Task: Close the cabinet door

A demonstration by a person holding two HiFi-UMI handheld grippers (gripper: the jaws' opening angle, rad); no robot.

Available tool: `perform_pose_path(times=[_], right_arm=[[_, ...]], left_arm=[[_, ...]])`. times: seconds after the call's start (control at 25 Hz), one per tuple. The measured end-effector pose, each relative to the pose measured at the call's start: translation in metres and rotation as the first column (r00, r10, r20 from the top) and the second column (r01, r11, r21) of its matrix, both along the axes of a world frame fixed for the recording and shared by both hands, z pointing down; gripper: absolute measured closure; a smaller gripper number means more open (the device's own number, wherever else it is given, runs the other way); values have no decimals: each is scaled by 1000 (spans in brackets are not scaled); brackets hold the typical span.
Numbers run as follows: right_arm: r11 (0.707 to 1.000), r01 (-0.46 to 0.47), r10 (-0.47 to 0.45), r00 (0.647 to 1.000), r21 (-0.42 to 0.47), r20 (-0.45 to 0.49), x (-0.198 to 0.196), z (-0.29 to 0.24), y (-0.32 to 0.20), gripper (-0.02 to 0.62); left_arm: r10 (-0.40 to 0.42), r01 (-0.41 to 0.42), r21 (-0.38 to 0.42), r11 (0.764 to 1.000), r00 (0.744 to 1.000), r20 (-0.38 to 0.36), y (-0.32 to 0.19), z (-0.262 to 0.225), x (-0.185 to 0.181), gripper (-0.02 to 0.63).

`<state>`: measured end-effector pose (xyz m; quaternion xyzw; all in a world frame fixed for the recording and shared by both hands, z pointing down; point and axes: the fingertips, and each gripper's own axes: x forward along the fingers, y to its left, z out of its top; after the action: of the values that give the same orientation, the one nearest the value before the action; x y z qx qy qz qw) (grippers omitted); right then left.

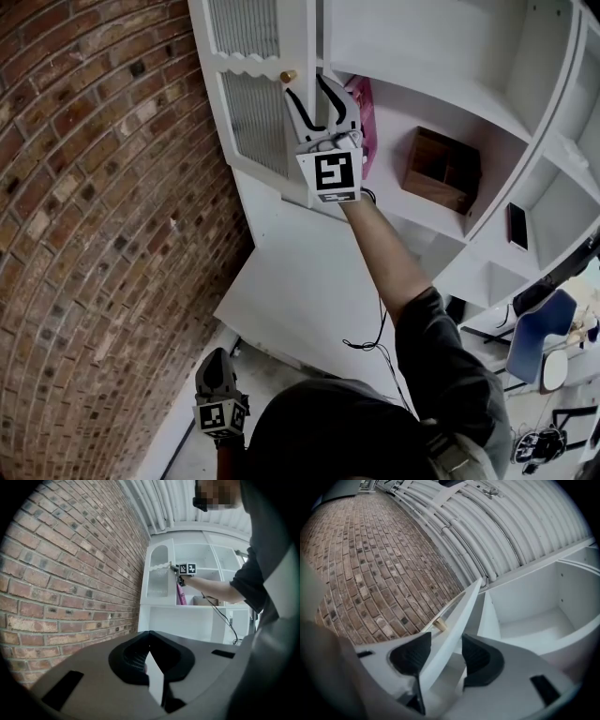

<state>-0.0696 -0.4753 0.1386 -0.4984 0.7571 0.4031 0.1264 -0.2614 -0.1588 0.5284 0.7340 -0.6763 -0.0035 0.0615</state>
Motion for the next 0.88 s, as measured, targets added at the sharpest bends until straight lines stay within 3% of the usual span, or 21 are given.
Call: perform_pose_path(times=[0.88], right_arm=[[996, -68, 70, 997, 61, -26, 15, 0, -18, 396]], left_arm=[[-10, 10, -22, 1000, 1000, 0, -9, 3, 4, 604]])
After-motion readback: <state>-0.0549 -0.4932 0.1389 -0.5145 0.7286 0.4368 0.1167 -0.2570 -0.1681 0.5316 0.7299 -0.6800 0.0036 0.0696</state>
